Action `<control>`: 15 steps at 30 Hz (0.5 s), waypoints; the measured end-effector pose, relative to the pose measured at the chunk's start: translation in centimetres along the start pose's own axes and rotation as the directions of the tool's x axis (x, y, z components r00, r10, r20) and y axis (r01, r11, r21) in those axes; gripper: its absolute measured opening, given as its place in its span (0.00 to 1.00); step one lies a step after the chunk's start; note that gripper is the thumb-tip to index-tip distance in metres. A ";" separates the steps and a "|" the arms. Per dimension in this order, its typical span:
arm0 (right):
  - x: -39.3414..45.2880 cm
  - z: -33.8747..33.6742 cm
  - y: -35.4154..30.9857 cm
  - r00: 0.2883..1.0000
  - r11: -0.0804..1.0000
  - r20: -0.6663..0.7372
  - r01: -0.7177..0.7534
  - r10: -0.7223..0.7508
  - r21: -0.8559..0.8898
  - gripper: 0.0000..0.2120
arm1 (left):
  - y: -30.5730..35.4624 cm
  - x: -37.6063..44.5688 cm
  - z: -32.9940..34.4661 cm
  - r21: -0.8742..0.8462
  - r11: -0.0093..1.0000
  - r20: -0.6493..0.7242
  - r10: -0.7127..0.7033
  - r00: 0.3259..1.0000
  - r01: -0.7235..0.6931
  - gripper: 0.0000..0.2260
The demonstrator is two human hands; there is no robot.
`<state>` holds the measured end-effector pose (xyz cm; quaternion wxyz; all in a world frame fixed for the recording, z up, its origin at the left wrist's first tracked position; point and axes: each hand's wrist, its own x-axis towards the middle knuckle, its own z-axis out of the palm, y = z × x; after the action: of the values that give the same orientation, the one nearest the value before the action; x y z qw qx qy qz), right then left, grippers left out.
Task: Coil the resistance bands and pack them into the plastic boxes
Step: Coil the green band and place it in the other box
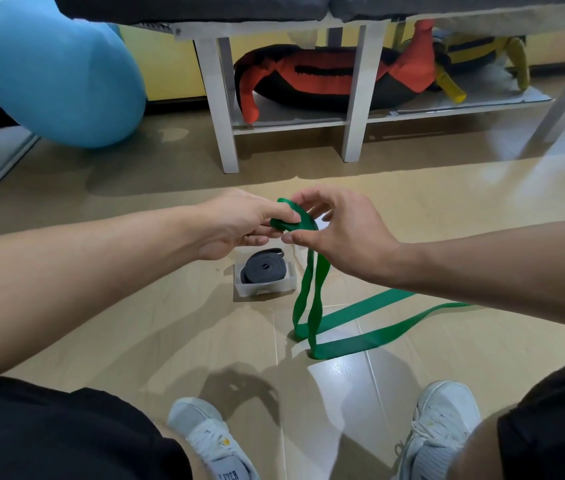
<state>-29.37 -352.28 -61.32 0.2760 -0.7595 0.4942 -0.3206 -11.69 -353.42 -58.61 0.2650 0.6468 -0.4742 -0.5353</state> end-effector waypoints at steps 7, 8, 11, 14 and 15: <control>-0.1 0.1 0.2 1.000 0.998 -0.012 -0.015 0.016 0.063 0.25 | 0.6 -0.5 -0.3 -0.110 0.991 0.098 -0.063 0.993 0.074 0.13; -0.2 0.1 0.3 1.000 0.996 -0.013 -0.023 0.024 0.091 0.26 | 0.6 -0.5 -0.4 -0.120 0.989 0.123 -0.068 0.990 0.083 0.13; -0.5 0.1 0.2 1.000 0.994 -0.017 0.010 -0.008 0.109 0.25 | 0.3 -0.7 -0.8 -0.151 0.981 0.214 -0.085 0.973 0.120 0.09; -0.6 0.0 0.0 0.998 0.995 -0.038 0.061 -0.058 0.074 0.24 | 0.2 -0.8 -1.2 -0.182 0.975 0.285 -0.074 0.956 0.130 0.10; -0.6 -0.1 -0.1 0.996 0.995 -0.042 0.083 -0.080 0.059 0.23 | 0.1 -0.8 -1.3 -0.190 0.973 0.301 -0.070 0.951 0.132 0.11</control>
<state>-29.56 -351.68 -61.31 0.2756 -0.7638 0.4582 -0.3615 -10.50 -352.94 -57.76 0.2301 0.5527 -0.4158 -0.6846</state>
